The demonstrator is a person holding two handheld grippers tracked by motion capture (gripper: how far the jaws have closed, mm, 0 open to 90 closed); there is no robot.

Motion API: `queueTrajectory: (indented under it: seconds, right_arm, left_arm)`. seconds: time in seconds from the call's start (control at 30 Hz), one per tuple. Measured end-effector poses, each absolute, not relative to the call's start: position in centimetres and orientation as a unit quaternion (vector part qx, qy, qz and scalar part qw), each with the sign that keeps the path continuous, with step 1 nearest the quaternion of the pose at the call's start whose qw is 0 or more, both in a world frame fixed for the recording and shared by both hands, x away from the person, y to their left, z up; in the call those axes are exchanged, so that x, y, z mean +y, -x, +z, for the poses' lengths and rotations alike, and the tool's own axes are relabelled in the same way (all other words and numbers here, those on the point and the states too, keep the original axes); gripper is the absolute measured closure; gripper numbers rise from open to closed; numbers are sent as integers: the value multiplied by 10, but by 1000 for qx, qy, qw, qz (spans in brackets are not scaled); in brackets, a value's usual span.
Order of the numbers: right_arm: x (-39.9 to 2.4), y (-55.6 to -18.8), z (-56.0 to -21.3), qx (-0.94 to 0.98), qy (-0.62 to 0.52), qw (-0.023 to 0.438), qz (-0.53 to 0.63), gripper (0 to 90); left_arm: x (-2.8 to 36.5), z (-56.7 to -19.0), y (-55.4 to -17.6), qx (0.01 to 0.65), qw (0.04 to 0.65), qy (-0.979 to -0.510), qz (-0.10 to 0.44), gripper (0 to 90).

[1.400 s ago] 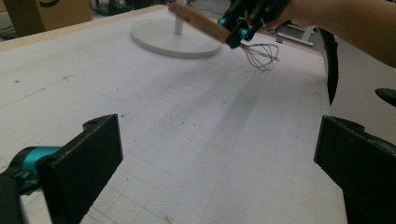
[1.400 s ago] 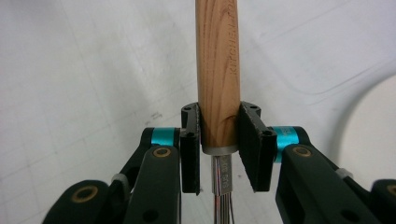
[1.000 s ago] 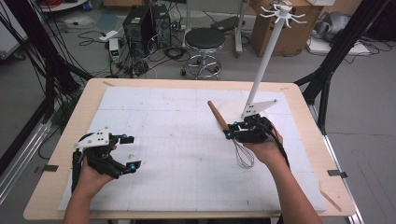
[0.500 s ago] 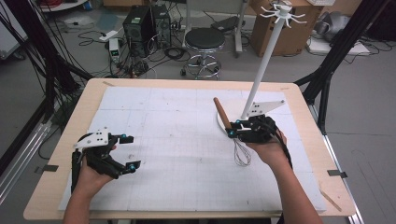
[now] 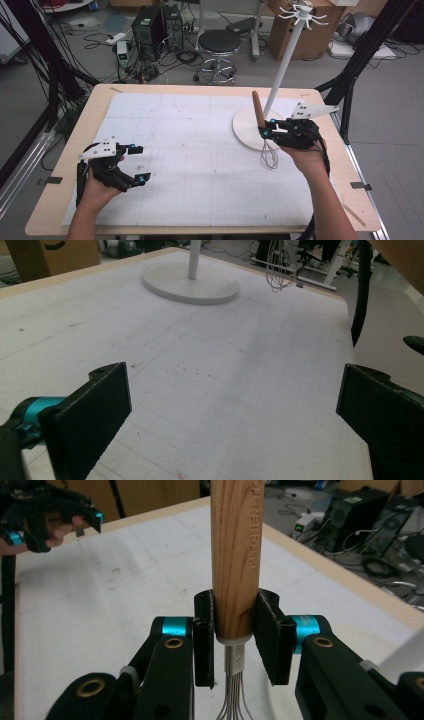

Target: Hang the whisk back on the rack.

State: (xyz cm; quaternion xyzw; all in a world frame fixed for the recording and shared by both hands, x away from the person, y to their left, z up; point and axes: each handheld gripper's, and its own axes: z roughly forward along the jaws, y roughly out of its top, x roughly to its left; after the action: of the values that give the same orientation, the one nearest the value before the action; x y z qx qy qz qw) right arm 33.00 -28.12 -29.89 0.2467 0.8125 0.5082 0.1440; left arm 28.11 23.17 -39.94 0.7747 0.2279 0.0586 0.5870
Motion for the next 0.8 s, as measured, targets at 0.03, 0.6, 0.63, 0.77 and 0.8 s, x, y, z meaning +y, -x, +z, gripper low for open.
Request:
queueTrajectory:
  seconds: [0.03, 0.6, 0.63, 0.77, 0.8]
  right_arm:
    - [-285, -329, -295, 810, -248, 147, 511, 716]
    - [-348, -340, -238, 768, -285, 220, 529, 715]
    - [-351, -342, -236, 765, -285, 224, 532, 715]
    - [-357, -348, -224, 769, -289, 228, 523, 715]
    - [-358, -350, -221, 772, -286, 229, 520, 715]
  left_arm:
    - [231, -399, -281, 226, 586, -776, 58, 17]
    - [230, -400, -282, 227, 584, -777, 56, 17]
    - [230, -400, -282, 227, 584, -778, 56, 17]
    - [230, -401, -282, 227, 584, -777, 55, 17]
    - [231, -401, -282, 228, 584, -777, 55, 17]
